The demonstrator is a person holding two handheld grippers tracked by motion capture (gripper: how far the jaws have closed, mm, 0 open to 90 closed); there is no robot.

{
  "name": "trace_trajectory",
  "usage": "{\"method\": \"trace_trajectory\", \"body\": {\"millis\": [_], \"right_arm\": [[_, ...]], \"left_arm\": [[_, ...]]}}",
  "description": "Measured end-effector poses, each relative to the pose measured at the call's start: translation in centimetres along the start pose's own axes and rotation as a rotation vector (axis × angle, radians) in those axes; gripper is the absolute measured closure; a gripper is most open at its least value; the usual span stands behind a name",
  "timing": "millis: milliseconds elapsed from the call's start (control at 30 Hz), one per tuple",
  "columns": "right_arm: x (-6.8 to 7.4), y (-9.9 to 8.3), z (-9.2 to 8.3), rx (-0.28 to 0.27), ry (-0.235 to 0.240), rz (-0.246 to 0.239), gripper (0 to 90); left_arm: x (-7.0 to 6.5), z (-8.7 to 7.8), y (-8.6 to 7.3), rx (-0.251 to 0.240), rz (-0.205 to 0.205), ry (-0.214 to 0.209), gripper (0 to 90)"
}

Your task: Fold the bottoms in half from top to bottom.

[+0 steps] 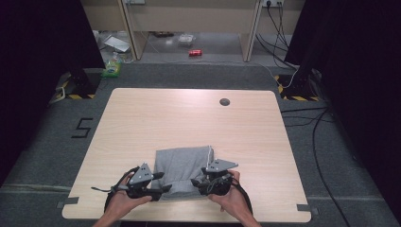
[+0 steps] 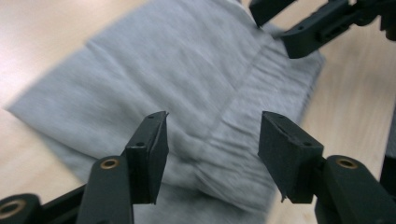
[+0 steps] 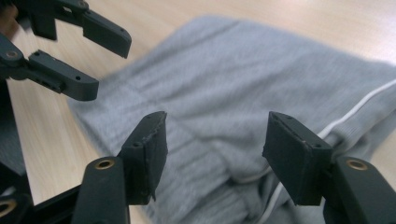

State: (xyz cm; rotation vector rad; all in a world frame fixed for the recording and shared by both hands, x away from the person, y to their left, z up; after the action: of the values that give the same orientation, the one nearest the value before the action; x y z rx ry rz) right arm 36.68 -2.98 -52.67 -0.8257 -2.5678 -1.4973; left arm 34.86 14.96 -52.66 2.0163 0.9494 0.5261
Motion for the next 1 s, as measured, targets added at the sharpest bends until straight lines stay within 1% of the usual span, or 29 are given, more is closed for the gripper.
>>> {"method": "trace_trajectory", "body": {"millis": [33, 133, 200, 267, 333, 433, 567, 633, 667, 733, 867, 900, 1000], "right_arm": [[-0.2, 0.3, -0.2, -0.011, 0.001, 0.01, 37.8], [-1.5, 0.8, -0.6, -0.029, -0.021, 0.024, 37.2], [-2.4, 1.2, -0.8, -0.041, -0.034, 0.047, 36.9], [-3.2, 1.7, -1.0, -0.052, -0.057, 0.048, 37.0], [-4.1, 2.1, -1.1, -0.06, -0.073, 0.048, 36.9], [-5.2, 2.7, -1.3, -0.067, -0.095, 0.06, 36.9], [-6.6, 3.1, -1.1, -0.065, -0.116, 0.07, 37.0], [-7.2, 3.2, -0.9, -0.062, -0.124, 0.079, 37.0], [-7.5, 3.2, -0.8, -0.057, -0.128, 0.081, 37.0], [-8.2, 3.2, -0.6, -0.049, -0.139, 0.092, 37.1], [-9.4, 3.2, -0.3, -0.043, -0.154, 0.108, 37.1], [-9.7, 3.2, -0.3, -0.042, -0.157, 0.116, 37.0], [-10.2, 3.1, -0.5, -0.046, -0.166, 0.125, 36.9]], "left_arm": [[0.2, -0.1, 0.3, -0.004, -0.012, -0.004, 39.4], [1.1, 0.1, 0.8, -0.005, -0.026, 0.013, 37.9], [1.6, 0.4, 1.0, 0.006, -0.04, 0.019, 36.6], [2.1, 0.8, 1.3, 0.008, -0.056, 0.024, 36.0], [2.7, 1.1, 1.4, 0.02, -0.065, 0.035, 35.2], [3.6, 1.6, 1.8, 0.021, -0.083, 0.058, 34.0], [5.0, 2.6, 2.2, 0.044, -0.111, 0.082, 33.1], [5.7, 3.1, 2.3, 0.069, -0.108, 0.104, 32.9], [6.2, 3.4, 2.4, 0.079, -0.113, 0.113, 32.6], [7.1, 3.7, 2.7, 0.084, -0.142, 0.127, 32.3], [8.7, 4.5, 2.9, 0.093, -0.176, 0.156, 32.3], [9.0, 4.6, 2.7, 0.094, -0.186, 0.158, 32.3], [9.3, 4.6, 2.2, 0.108, -0.185, 0.159, 32.3]]}}
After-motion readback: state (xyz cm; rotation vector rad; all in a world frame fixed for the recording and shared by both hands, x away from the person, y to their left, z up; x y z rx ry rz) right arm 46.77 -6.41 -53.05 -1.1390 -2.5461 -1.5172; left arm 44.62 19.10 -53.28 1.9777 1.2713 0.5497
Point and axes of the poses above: each handheld gripper's, and its own axes: z roughly forward along the jaws, y roughly out of its top, x roughly to its left, the point moved 8 cm from there along z, roughly forward along the jaws, and after that the axes turned 15 degrees about y, right-handed, at the moved point
